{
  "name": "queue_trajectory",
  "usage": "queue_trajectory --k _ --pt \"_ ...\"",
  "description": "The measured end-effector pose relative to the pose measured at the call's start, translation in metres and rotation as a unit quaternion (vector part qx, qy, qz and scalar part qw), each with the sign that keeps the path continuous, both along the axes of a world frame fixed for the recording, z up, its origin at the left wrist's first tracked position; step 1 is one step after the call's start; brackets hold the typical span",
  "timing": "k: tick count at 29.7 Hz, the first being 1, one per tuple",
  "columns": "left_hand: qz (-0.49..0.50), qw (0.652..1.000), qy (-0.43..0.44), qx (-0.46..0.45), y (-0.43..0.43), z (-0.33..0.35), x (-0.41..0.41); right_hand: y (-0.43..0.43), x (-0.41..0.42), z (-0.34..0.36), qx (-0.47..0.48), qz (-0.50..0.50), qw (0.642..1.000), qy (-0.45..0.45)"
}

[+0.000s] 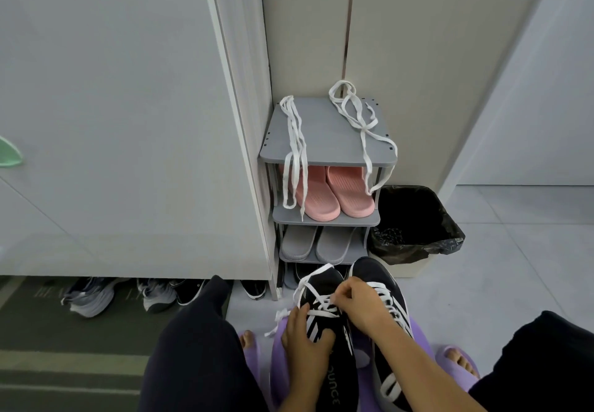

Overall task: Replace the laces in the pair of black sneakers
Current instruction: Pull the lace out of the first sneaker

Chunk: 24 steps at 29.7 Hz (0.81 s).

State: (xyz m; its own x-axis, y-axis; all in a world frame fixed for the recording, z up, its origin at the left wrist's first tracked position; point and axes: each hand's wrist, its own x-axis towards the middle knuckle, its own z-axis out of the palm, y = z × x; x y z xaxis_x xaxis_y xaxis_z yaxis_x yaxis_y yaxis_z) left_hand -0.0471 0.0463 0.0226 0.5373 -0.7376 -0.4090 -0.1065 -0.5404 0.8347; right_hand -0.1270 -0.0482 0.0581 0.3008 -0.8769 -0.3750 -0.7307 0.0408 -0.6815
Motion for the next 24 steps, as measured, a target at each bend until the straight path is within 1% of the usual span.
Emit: queue_trajectory --k 2,4,5,8,11,13,15,16,21,23,24 --pt "0.020 0.999 0.009 -0.027 0.000 0.000 0.001 0.004 -0.002 -0.005 0.008 0.027 0.999 0.034" --pt "0.040 0.997 0.027 -0.053 0.000 0.005 0.000 0.006 -0.005 -0.009 -0.012 0.045 0.996 0.081" --pt "0.054 0.995 0.043 -0.068 0.000 0.008 0.000 0.005 -0.006 -0.008 -0.017 0.042 0.996 0.082" --pt "0.080 0.989 0.092 -0.085 0.003 0.012 0.001 -0.003 -0.008 0.001 -0.030 0.010 0.999 0.037" --pt "0.095 0.983 0.121 -0.098 0.004 0.011 0.000 -0.005 -0.006 0.010 -0.070 0.033 0.996 0.044" --pt "0.101 0.982 0.120 -0.109 0.003 0.012 -0.001 -0.001 -0.006 0.008 -0.058 0.053 0.994 0.075" --pt "0.099 0.980 0.129 -0.116 0.003 0.010 -0.002 0.005 -0.008 0.003 -0.056 0.084 0.986 0.136" --pt "0.099 0.979 0.134 -0.118 0.002 0.008 -0.003 0.006 -0.009 0.001 -0.063 0.080 0.984 0.144" --pt "0.104 0.975 0.152 -0.125 0.003 -0.001 -0.002 -0.010 -0.013 0.014 -0.098 -0.009 0.992 0.078" --pt "0.112 0.972 0.158 -0.132 0.003 -0.006 -0.003 -0.016 -0.016 0.021 -0.088 -0.004 0.994 0.060" --pt "0.117 0.971 0.163 -0.133 0.003 -0.009 -0.003 -0.016 -0.017 0.023 -0.075 0.020 0.994 0.074"
